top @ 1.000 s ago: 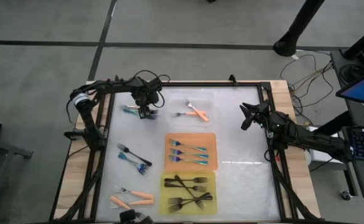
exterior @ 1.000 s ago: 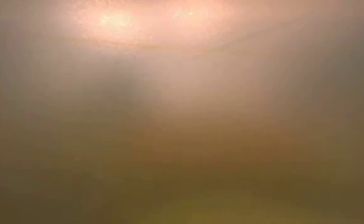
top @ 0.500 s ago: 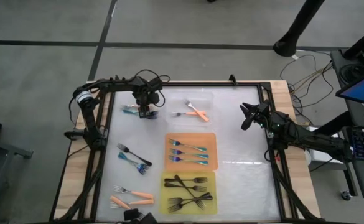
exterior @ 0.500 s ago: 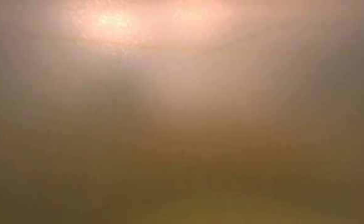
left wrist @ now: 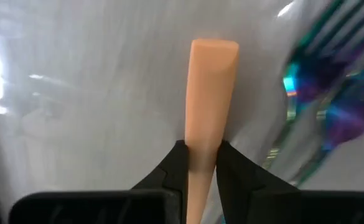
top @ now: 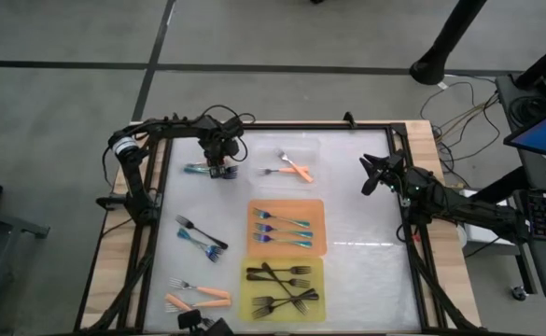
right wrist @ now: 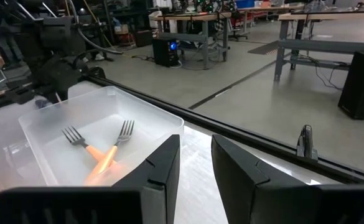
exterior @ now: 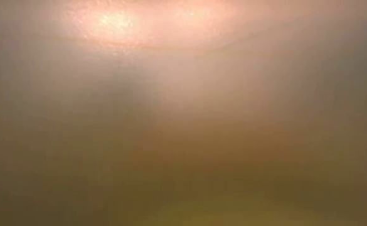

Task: Sort silverware by color (type)
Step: Put the orange fork into the white bin

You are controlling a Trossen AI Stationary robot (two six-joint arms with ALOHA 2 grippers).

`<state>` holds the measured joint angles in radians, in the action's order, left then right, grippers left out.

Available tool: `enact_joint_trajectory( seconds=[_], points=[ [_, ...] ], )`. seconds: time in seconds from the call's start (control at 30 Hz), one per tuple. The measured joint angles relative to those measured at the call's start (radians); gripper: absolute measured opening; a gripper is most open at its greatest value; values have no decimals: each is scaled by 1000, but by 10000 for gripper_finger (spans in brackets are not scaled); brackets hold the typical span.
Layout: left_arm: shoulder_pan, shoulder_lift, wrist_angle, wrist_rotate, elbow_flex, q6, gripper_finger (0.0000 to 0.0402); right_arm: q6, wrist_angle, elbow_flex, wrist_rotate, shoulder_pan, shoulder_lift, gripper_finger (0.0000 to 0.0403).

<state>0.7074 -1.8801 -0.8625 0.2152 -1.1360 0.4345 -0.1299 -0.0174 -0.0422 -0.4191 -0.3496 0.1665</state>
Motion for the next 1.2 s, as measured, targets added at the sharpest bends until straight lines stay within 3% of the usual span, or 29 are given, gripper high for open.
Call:
enact_joint_trajectory(
  seconds=[0.17, 0.43, 0.83, 1.07, 1.2],
  points=[
    [4, 13, -85, 53, -68, -22, 37, 0, 0, 0, 0, 0, 0, 84],
    [-18, 20, -128, 45, -285, -154, 37, 0, 0, 0, 0, 0, 0, 84],
    [-232, 18, -158, 29, -660, -187, 37, 0, 0, 0, 0, 0, 0, 84],
    [-330, 16, -19, 50, -686, -270, 49, 0, 0, 0, 0, 0, 0, 84],
    [-368, 15, 68, 3, -671, -277, 53, 0, 0, 0, 0, 0, 0, 84]
  ],
)
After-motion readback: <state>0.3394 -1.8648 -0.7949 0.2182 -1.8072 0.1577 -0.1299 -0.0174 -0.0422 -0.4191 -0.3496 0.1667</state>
